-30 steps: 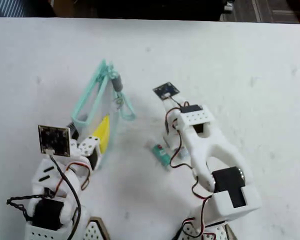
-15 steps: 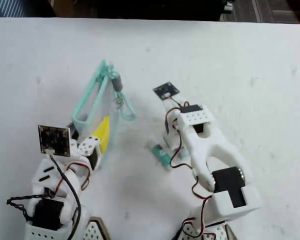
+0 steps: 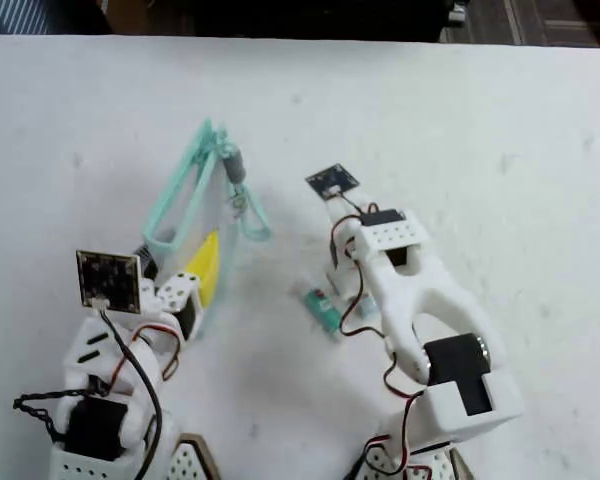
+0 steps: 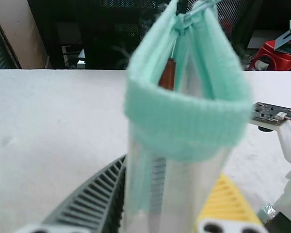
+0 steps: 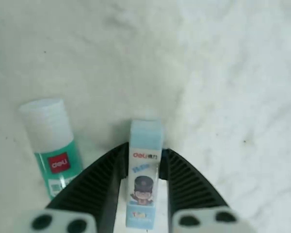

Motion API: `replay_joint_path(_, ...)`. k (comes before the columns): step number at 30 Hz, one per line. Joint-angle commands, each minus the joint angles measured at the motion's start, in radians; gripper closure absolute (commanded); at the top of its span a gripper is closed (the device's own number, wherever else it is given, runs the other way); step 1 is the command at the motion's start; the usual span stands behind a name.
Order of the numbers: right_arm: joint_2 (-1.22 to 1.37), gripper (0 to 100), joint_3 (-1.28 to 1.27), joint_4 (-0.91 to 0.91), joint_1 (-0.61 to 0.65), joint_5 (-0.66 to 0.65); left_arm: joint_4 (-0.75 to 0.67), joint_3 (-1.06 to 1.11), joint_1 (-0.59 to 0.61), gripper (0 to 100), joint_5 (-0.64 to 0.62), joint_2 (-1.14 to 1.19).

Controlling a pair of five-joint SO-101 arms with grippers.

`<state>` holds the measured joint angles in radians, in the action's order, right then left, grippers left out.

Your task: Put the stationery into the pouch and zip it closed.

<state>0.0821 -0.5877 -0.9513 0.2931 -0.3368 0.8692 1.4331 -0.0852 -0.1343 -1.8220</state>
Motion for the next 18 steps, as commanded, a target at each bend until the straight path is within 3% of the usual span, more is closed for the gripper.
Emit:
replay_joint_path(1, 0.002, 98.2, 0.025, -0.001, 0.001, -0.006, 0.002, -0.025, -0.018, 79, 0.008, -0.005)
replay_joint_path(6, -0.036, 98.2, 0.026, -0.002, -0.027, -0.002, 0.002, -0.025, -0.018, 79, 0.008, -0.005)
replay_joint_path(13, -0.260, 98.2, -0.040, 0.001, -0.173, 0.002, 0.003, -0.025, -0.048, 79, 0.011, -0.005)
replay_joint_path(18, -0.426, 98.2, -0.127, 0.030, -0.191, 0.086, 0.006, -0.018, -0.105, 79, 0.077, -0.005)
